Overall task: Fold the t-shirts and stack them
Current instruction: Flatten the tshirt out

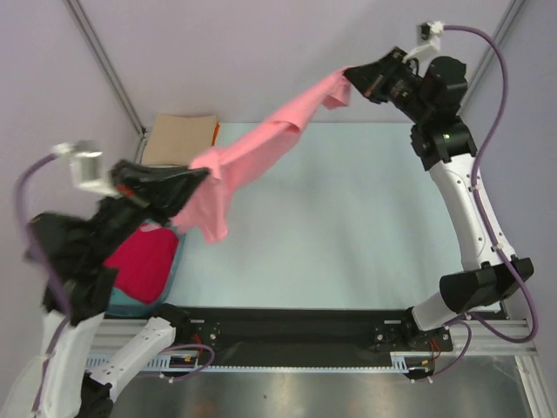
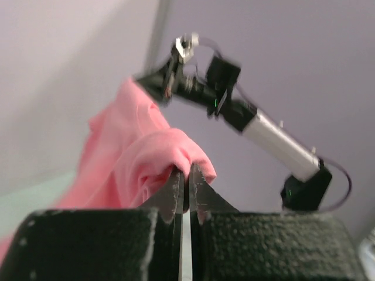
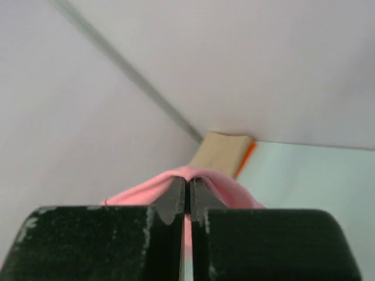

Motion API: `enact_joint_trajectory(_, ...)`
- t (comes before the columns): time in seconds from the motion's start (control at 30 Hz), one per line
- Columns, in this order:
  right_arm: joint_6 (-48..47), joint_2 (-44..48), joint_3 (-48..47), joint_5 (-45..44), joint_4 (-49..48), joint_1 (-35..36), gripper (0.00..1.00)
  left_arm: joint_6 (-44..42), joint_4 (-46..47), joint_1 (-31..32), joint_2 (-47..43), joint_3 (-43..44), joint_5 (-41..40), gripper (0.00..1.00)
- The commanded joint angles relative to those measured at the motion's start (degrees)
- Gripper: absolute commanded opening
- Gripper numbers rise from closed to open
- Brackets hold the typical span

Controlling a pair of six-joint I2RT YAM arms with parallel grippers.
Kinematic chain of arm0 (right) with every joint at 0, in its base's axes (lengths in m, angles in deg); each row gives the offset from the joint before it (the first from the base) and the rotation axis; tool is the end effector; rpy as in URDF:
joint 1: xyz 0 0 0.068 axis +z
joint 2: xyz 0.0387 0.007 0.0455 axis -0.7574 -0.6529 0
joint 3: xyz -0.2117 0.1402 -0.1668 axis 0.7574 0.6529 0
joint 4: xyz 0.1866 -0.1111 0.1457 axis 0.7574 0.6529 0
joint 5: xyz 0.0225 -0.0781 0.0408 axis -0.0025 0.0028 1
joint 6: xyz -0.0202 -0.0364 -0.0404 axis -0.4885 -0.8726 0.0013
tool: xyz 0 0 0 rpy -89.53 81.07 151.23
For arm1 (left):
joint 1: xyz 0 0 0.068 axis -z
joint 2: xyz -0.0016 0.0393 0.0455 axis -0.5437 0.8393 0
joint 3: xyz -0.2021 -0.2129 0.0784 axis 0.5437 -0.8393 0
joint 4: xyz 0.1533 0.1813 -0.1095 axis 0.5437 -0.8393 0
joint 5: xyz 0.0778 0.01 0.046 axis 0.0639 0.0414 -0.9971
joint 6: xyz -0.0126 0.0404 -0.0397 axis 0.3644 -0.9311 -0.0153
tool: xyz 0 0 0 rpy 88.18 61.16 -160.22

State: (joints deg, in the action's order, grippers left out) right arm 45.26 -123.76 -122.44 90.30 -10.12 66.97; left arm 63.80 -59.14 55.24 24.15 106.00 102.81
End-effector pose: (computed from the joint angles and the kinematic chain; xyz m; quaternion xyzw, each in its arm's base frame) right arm 0.3176 0.1166 0.5681 -0.0301 0.6523 0.4411 0.6156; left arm 0.0230 -0.0280 0.5622 0.1425 0.5220 -0.4707 0.6969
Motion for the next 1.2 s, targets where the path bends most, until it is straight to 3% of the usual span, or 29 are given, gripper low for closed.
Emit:
enact_joint_trajectory(0.0,2.37,1.11,9.51,2.98,-0.01,-9.81,0.0,11.4,13.17,3.52,6.72,-14.6,11.03,0.0)
enact_joint_trajectory(0.1,1.24,-1.15,18.31,8.87,0.07,-16.75,0.0,8.25,15.11,16.33,13.47,-20.86,4.28,0.0)
enact_joint_trajectory(0.23,-6.47,-7.56,23.16,10.47,5.33,-23.78,0.0,8.24,18.09,31.62,31.46,-22.36,-0.74,0.0)
enact_joint_trajectory(0.33,-9.91,-12.39,23.16,7.41,9.55,-26.95,0.0,9.02,21.78,38.31,39.74,-22.02,-3.13,0.0)
enact_joint_trajectory(0.47,-14.57,-19.51,15.72,-0.24,17.97,-29.95,0.03,10.96,23.28,43.6,56.86,-13.69,-1.2,0.01)
enact_joint_trajectory(0.63,-17.66,-25.77,7.96,-14.13,25.29,-31.01,0.05,10.88,19.79,47.03,68.41,-2.34,2.22,0.06)
enact_joint_trajectory(0.77,-18.1,-27.8,4.18,-22.29,28.89,-31.8,0.1,7.89,13.03,47.66,73.35,4.0,1.9,0.25)
enact_joint_trajectory(0.83,-17.93,-27.1,5.14,-26.6,29.51,-31.97,0.24,5.18,11.78,46.35,68.88,1.03,-1.27,0.37)
enact_joint_trajectory(0.87,-17.93,-26.14,6.36,-28.28,29.17,-31.89,0.38,4.29,11.77,45.64,66.77,-2.99,-4.07,0.49)
enact_joint_trajectory(0.97,-18.28,-22.44,10.41,-32.76,27.93,-31.89,0.55,1.39,11.42,40.82,55.97,-10.99,-6.38,0.63)
enact_joint_trajectory(1.07,-19.68,-19.37,12.16,-35.4,29.68,-30.66,0.64,0.68,9.06,31.6,47.44,-17.15,-5.95,0.69)
enact_joint_trajectory(1.17,-20.12,-14.02,17.06,-33.76,29.26,-27.07,0.66,-0.99,3.35,20.35,42.95,-20.6,-11.73,0.73)
